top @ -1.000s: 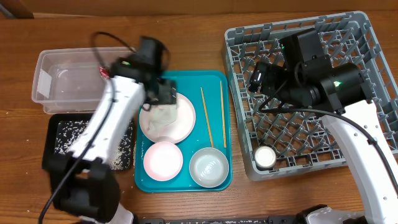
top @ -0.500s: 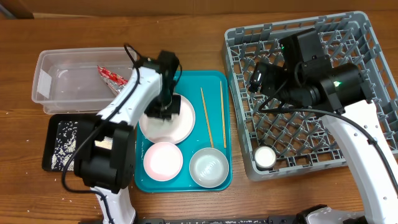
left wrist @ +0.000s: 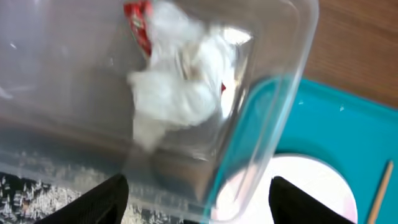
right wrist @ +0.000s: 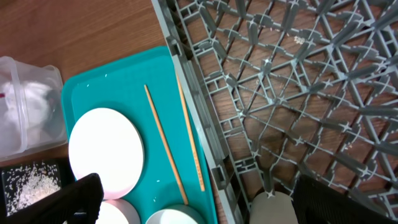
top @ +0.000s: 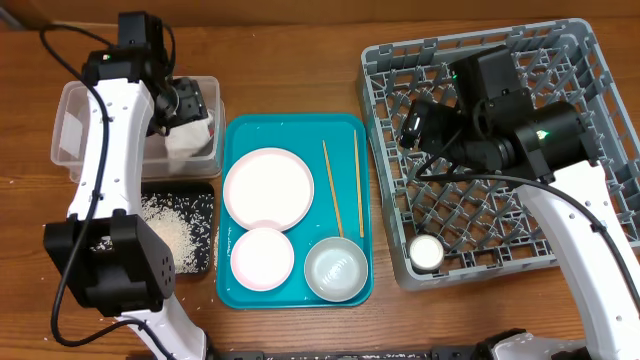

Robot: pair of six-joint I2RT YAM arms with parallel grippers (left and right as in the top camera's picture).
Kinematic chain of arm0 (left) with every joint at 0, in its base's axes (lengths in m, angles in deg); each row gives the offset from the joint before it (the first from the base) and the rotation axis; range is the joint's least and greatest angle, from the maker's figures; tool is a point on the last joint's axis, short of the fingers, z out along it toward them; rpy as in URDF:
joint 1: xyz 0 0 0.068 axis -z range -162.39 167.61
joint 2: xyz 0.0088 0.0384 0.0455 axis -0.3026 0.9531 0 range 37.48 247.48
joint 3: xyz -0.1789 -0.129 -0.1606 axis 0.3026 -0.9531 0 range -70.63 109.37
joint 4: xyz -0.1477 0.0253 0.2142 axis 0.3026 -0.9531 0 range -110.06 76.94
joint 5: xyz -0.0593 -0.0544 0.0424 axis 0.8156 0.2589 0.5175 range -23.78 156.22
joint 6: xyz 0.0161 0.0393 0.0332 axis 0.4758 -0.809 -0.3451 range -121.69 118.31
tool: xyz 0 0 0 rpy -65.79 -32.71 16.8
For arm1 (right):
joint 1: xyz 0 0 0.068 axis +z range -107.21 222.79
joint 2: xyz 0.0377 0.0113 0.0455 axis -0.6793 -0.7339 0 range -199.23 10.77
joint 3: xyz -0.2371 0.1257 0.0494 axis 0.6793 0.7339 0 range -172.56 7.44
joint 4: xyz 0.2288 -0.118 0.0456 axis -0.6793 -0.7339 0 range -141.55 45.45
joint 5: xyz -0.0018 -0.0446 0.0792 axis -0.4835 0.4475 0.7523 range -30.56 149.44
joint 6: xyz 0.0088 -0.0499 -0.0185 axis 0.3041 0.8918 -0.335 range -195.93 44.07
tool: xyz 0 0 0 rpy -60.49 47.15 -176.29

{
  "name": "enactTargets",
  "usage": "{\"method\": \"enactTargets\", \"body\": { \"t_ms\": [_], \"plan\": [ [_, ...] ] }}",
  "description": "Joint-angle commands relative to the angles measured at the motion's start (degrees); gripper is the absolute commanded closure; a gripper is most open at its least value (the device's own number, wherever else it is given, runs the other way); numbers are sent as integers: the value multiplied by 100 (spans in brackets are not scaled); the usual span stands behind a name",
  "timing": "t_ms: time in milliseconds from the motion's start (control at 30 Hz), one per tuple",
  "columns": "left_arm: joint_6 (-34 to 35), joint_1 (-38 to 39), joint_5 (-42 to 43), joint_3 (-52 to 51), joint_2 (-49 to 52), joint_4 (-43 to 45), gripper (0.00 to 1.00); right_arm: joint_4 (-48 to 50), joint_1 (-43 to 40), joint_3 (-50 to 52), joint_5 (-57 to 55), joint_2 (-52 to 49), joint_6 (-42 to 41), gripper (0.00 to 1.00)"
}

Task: Sort waste into correct bins and load items into the dishwasher
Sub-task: 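Pick the tissue off the white plate and drop it in the bin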

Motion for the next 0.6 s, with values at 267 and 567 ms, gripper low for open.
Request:
{"method": "enactTargets", "body": {
  "t_ms": [267, 567],
  "plan": [
    [-323, 551, 271, 1054, -2170, -1932, 0, 35, 15, -85, -57, 0, 11, 0],
    [-319, 581, 293, 1051, -3176, -2487, 0, 35, 15, -85, -57, 0, 11, 0]
  ]
}}
